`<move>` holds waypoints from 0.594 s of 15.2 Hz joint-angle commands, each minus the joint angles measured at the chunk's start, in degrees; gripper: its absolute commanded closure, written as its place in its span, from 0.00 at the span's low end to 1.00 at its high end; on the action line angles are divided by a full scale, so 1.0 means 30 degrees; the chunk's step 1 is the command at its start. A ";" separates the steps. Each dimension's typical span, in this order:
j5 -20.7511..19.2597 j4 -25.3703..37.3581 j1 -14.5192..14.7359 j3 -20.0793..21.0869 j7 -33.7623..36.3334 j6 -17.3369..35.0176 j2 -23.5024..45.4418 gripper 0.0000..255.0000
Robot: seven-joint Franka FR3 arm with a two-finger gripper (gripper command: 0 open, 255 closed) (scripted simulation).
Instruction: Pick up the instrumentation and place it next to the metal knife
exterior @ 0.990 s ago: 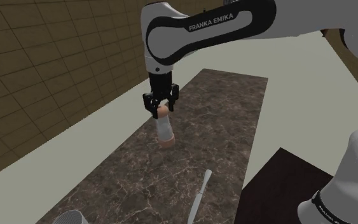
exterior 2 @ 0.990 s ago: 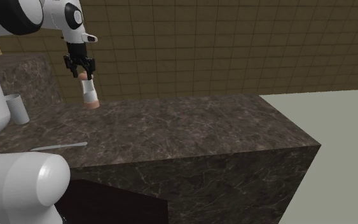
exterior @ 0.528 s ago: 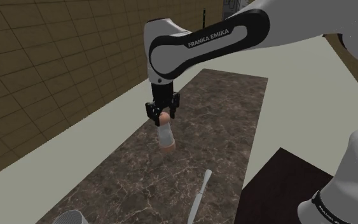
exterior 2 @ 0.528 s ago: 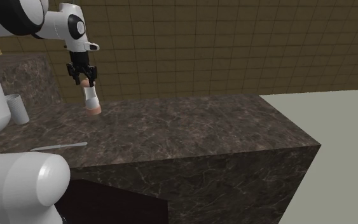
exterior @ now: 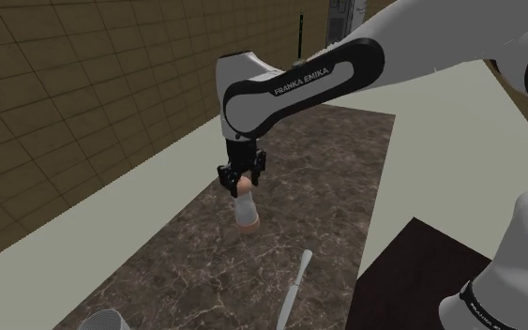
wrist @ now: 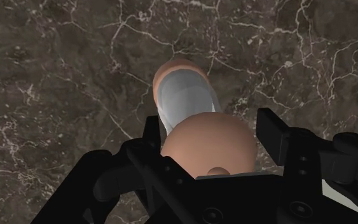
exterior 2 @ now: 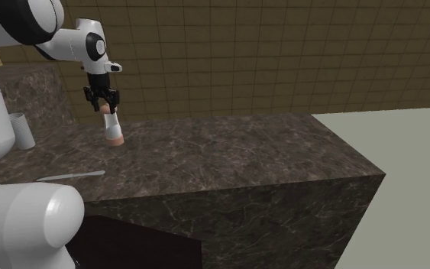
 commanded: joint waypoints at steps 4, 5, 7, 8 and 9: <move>-0.0003 -0.0110 0.0025 0.0014 0.0022 0.0204 0.0074 1.00; -0.0003 -0.0110 0.0025 0.0014 0.0022 0.0204 0.0074 1.00; -0.0003 -0.0110 0.0025 0.0014 0.0022 0.0204 0.0074 1.00; -0.0003 -0.0111 0.0025 0.0014 0.0022 0.0204 0.0073 0.00; -0.0003 -0.0109 0.0026 0.0014 0.0023 0.0205 0.0076 0.00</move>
